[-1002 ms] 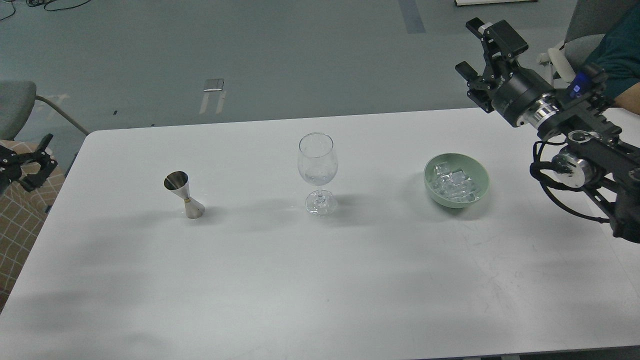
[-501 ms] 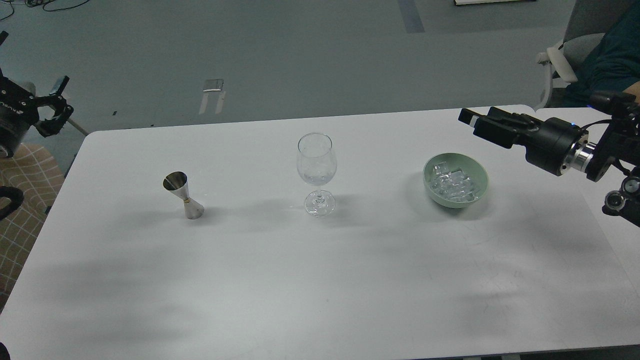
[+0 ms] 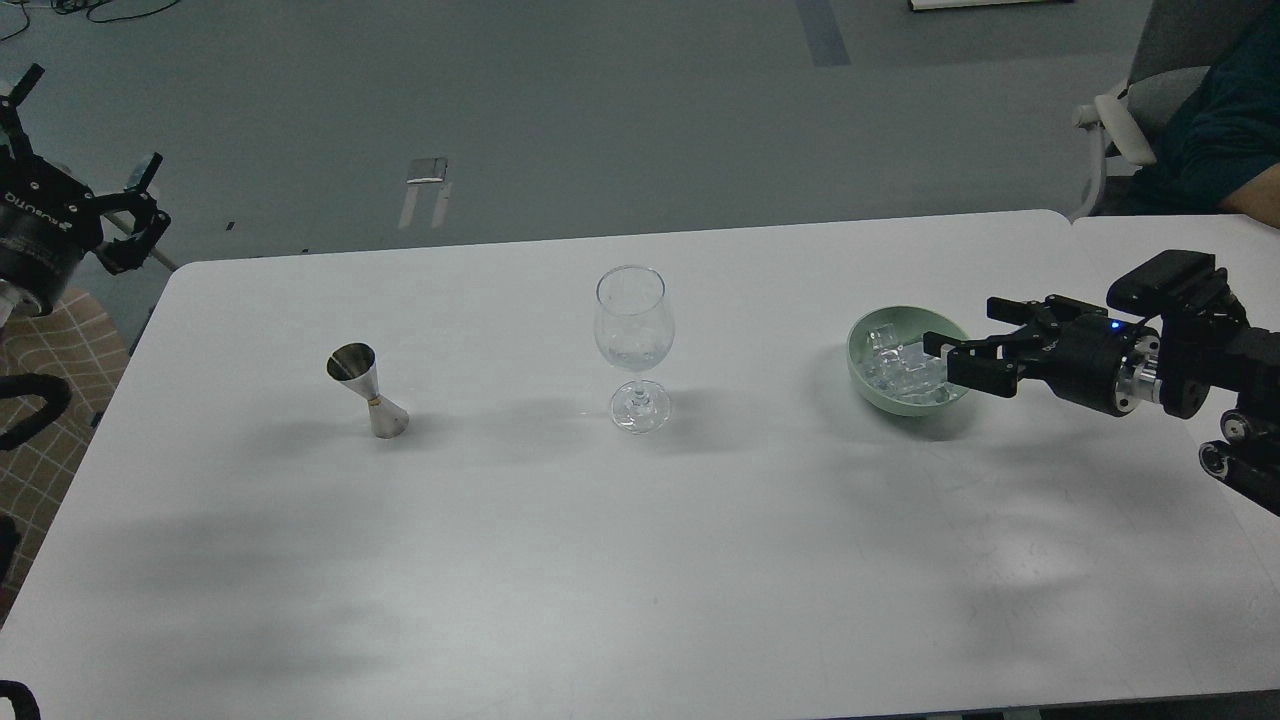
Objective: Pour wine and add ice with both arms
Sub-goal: 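Reach the right gripper into the green bowl of ice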
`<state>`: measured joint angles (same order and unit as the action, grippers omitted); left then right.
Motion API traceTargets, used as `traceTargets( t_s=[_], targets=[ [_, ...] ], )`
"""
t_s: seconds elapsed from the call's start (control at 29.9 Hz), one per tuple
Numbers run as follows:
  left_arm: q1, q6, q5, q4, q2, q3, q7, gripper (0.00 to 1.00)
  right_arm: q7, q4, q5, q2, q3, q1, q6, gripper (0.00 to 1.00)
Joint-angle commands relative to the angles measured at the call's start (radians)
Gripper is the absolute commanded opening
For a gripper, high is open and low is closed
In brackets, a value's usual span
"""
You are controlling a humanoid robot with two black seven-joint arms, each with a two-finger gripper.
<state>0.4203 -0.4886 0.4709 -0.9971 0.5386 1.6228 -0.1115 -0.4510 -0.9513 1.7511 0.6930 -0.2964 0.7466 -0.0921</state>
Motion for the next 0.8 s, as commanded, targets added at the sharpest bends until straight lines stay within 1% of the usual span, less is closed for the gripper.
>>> traceTargets(
  t_s=[0.0,0.07,0.17,0.2,0.27,0.3,0.33,0.47,0.77],
  targets=[
    [0.0,0.0,0.0,0.0,-0.009,0.0,-0.001,0.98,0.0,0.037,0.001,-0.058,0.013,0.007,0.0,1.0],
    [-0.002,0.0,0.0,-0.002,-0.009,0.0,-0.001,0.98,0.0,0.043,0.001,-0.076,0.014,0.011,0.0,1.0],
    [-0.002,0.0,0.0,-0.002,-0.008,0.0,-0.001,0.98,0.0,0.055,0.002,-0.087,0.039,0.034,0.002,0.95],
    [0.0,0.0,0.0,-0.002,-0.008,0.002,0.001,0.98,0.002,0.063,0.002,-0.087,0.06,0.046,0.002,0.9],
    [0.002,0.0,0.0,-0.002,-0.008,0.002,0.001,0.98,0.002,0.068,0.002,-0.087,0.079,0.059,0.002,0.85],
    [0.003,0.0,0.0,-0.002,-0.008,0.002,0.001,0.98,0.002,0.071,0.002,-0.087,0.092,0.066,0.003,0.79],
    [0.003,0.0,0.0,-0.002,-0.008,0.002,-0.001,0.98,0.002,0.072,0.002,-0.087,0.103,0.073,0.003,0.76],
    [0.002,0.0,0.0,-0.002,-0.009,0.002,0.001,0.98,0.002,0.074,0.004,-0.082,0.108,0.074,0.006,0.74],
    [0.002,0.0,0.0,-0.002,-0.012,0.002,0.001,0.98,0.003,0.104,0.01,-0.087,0.135,0.073,0.011,0.74]
  ],
)
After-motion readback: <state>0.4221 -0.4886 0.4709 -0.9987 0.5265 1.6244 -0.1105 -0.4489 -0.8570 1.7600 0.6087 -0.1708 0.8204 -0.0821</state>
